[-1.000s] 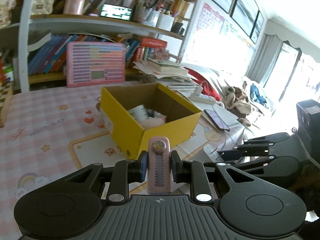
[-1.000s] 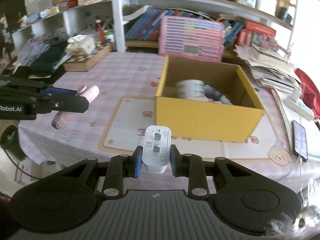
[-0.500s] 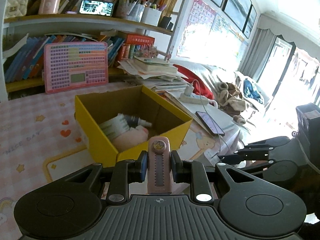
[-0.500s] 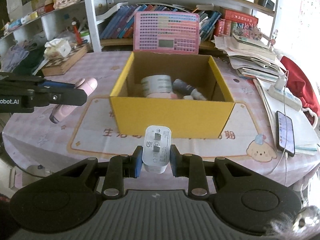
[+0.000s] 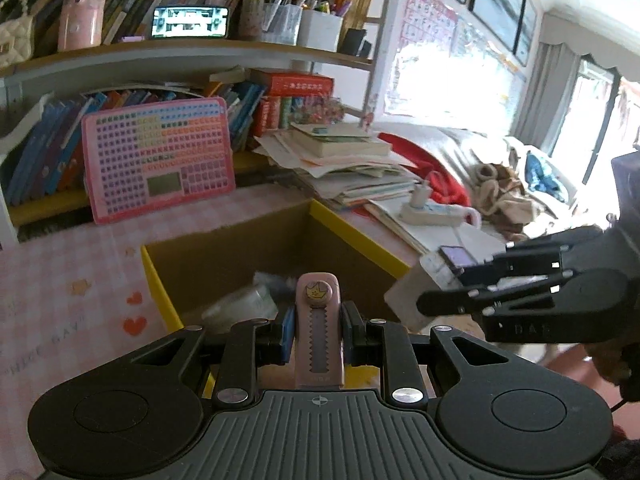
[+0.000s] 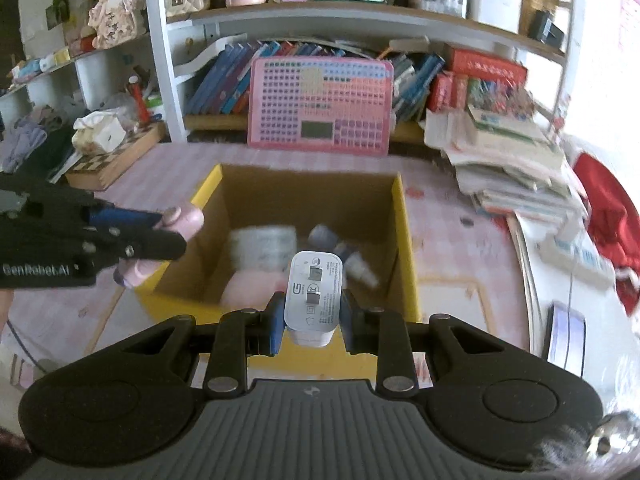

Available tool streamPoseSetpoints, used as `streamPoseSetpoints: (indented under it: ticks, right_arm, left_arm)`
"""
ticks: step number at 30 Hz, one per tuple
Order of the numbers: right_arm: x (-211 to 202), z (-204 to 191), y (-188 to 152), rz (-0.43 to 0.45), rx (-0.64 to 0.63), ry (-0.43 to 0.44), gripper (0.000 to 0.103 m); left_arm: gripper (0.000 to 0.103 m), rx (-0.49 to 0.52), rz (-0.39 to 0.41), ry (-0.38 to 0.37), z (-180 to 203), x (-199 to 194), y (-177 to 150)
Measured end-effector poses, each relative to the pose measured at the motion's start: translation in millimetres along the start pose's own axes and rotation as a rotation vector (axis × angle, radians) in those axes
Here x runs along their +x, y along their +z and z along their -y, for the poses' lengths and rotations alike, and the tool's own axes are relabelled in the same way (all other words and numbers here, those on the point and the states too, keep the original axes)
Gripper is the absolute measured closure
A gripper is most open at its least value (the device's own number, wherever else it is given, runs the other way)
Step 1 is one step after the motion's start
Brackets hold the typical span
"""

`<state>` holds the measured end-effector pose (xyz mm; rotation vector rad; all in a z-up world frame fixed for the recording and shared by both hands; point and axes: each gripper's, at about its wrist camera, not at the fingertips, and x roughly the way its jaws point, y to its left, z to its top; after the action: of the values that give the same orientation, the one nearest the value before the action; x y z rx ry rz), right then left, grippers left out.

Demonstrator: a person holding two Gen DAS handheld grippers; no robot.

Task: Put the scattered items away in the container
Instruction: 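Carry the pink tube with the left tool while the right tool carries the plug to the box, then open the left tool to drop the pink tube while the right tool drops the plug into the box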

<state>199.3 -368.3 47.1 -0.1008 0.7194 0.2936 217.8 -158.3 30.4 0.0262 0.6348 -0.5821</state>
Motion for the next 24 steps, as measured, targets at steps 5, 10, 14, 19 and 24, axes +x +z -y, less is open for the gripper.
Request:
streamPoseSetpoints:
  ticks: [5,10,14,19,24]
  right_arm:
    - [46.0,12.4,24.6,-0.028,-0.064,0.044,0.077]
    - [96.0,15.8,36.8,-0.091,-0.140,0.073,0.077]
    - [130.8,17.9,40.9,-0.151,-0.189,0.091,0.077]
    - [154.3,20.9,41.6,-0.193,-0.213,0.118,0.077]
    - [167.1,21.5,43.2,-0.222,-0.229,0.132,0.077]
  left_arm:
    - [0.081,-0.010,-0.012,0.065,-9.0,33.3,20.5]
    - [0.081,-0.005,-0.056,0.131,-22.6,70.0,32.3]
    - [0.081,-0.012,-0.103,0.177,-36.2,96.2,34.5]
    - [0.080,-0.025,-0.137,0.212,-45.2,117.2,35.7]
    - [0.080,-0.035,-0.175,0.221,-50.2,134.5,34.2]
